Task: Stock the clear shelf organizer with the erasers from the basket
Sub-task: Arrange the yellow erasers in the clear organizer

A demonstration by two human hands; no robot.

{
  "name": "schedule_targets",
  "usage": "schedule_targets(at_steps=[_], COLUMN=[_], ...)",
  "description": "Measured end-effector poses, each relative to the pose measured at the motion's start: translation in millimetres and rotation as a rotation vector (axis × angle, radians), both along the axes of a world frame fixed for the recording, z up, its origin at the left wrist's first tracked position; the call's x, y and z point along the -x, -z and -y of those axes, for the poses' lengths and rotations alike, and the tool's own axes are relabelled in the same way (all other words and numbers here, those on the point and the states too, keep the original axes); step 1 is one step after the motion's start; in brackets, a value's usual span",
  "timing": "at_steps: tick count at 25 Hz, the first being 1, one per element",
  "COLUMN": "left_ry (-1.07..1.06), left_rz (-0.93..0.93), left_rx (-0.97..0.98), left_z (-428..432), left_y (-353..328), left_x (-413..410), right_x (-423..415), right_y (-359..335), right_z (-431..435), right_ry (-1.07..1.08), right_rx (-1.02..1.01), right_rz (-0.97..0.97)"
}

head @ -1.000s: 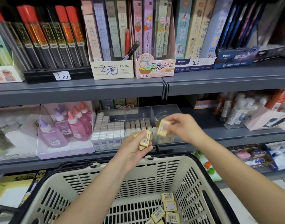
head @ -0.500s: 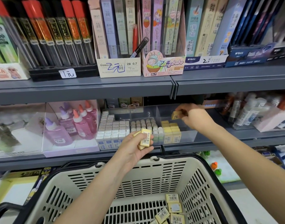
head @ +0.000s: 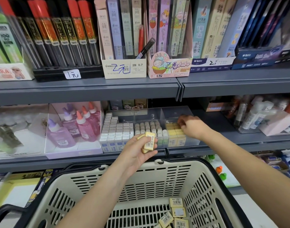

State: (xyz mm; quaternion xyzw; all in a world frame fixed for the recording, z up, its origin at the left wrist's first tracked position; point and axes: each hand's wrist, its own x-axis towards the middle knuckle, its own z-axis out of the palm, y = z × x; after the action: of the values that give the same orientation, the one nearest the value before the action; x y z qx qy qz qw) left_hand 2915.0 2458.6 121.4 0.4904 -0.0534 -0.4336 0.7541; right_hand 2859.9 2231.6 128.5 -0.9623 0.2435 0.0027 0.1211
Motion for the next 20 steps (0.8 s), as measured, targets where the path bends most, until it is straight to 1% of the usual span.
schedule_targets(at_steps=[3, 4, 5, 6, 7, 8, 9, 11, 13, 15, 17, 19, 20], left_ry=[0.009, 0.015, 0.018, 0.016, 0.010, 0.006, 0.007, 0.028, 0.053, 0.044, -0.016, -0.064, -0.063], left_rz=[-0.002, -0.003, -0.005, -0.010, -0.015, -0.013, -0.004, 0.023, 0.057, 0.064, 0.027, 0.015, 0.038], left_rx=[-0.009, -0.006, 0.002, 0.014, 0.024, 0.032, 0.038, 0.054, 0.065, 0.063, 0.046, 0.025, 0.013], left_z=[2, 3, 3, 3, 3, 3, 4, 5, 8, 12, 17, 18, 18], left_y=[0, 0, 0, 0, 0, 0, 0, -1, 0, 2, 4, 5, 5], left_x=[1, 1, 1, 1, 1, 1, 2, 6, 12, 17, 18, 16, 15], right_x=[2, 4, 7, 11, 15, 19, 23, 32, 39, 45, 52, 57, 59], right_y=[-8, -12, -16, -20, -23, -27, -31, -36, -37, -39, -44, -49, -51], right_z=[2, -1, -7, -15, -25, -36, -49, -72, -81, -73, -53, -27, -15], right_ry=[-0.038, -0.035, -0.013, 0.006, -0.001, -0.036, -0.088, -0.192, -0.212, -0.158, -0.067, 0.035, 0.064], right_rx=[-0.014, 0.010, 0.058, 0.110, 0.115, 0.040, -0.105, -0.412, -0.523, -0.557, -0.500, -0.315, -0.208], right_rz=[-0.058, -0.060, -0.030, 0.040, 0.142, 0.246, 0.317, 0.337, 0.308, 0.310, 0.350, 0.360, 0.336])
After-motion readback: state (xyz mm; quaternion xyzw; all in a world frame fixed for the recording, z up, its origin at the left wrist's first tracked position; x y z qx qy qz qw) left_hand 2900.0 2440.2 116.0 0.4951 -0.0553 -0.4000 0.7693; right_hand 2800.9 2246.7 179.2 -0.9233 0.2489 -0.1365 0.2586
